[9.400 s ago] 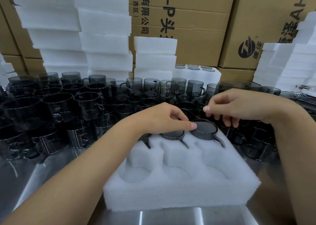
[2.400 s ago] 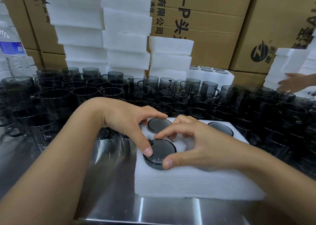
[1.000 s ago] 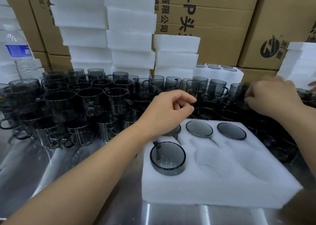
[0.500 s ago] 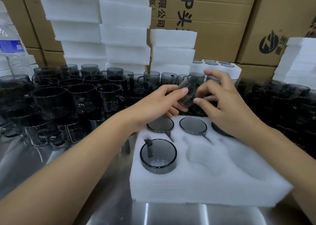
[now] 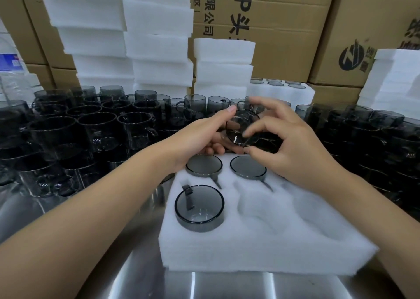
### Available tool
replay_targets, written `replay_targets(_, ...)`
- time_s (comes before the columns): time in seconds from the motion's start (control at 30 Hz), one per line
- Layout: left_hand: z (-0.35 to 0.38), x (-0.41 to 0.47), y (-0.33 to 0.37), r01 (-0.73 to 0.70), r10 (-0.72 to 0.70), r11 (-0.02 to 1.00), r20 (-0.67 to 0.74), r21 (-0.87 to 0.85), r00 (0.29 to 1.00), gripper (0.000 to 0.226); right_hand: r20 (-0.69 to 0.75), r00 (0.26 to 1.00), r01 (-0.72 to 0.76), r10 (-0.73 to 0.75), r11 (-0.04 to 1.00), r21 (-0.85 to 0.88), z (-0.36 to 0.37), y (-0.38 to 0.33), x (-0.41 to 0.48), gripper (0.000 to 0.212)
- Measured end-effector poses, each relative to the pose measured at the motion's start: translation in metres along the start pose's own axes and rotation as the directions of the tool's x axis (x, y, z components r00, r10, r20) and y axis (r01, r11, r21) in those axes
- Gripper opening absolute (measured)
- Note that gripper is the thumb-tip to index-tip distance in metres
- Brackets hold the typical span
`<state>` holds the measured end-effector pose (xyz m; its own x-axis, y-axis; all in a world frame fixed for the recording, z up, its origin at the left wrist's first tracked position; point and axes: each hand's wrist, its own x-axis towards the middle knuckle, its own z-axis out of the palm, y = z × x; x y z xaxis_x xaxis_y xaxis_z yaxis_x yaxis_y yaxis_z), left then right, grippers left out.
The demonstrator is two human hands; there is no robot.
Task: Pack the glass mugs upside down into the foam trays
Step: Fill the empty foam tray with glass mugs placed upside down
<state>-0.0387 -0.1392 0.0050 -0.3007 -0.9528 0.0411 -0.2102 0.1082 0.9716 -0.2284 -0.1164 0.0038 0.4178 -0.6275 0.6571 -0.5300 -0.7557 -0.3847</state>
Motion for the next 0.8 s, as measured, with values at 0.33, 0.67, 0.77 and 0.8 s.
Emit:
replay_targets(0.33,0.000,-0.010,-0.004,-0.185,0.185,0.983,-0.013,0.002,0.983,0.041,-0.033,0.998,-0.057,0.061,0.992,0.109,-0.001,0.002,-0.003,0.067)
replay_targets(0.67,-0.002,-0.013,-0.004,-0.219,0.225,0.966,0.026,-0.139,0.974,0.029,-0.034,0.999,-0.020,0.022,0.997,0.074,-0.001,0.002,-0.004,0.072)
replay_targets(0.77,-0.003,-0.011,-0.005,-0.228,0.238,0.954,0.029,-0.197,0.971,0.024,-0.042,0.999,-0.008,0.010,0.998,0.067,-0.002,0.003,-0.004,0.073)
replay_targets(0.8,-0.003,-0.010,-0.005,-0.229,0.240,0.950,0.026,-0.214,0.971,0.025,-0.045,0.999,-0.003,0.006,0.998,0.061,-0.002,0.003,-0.004,0.073)
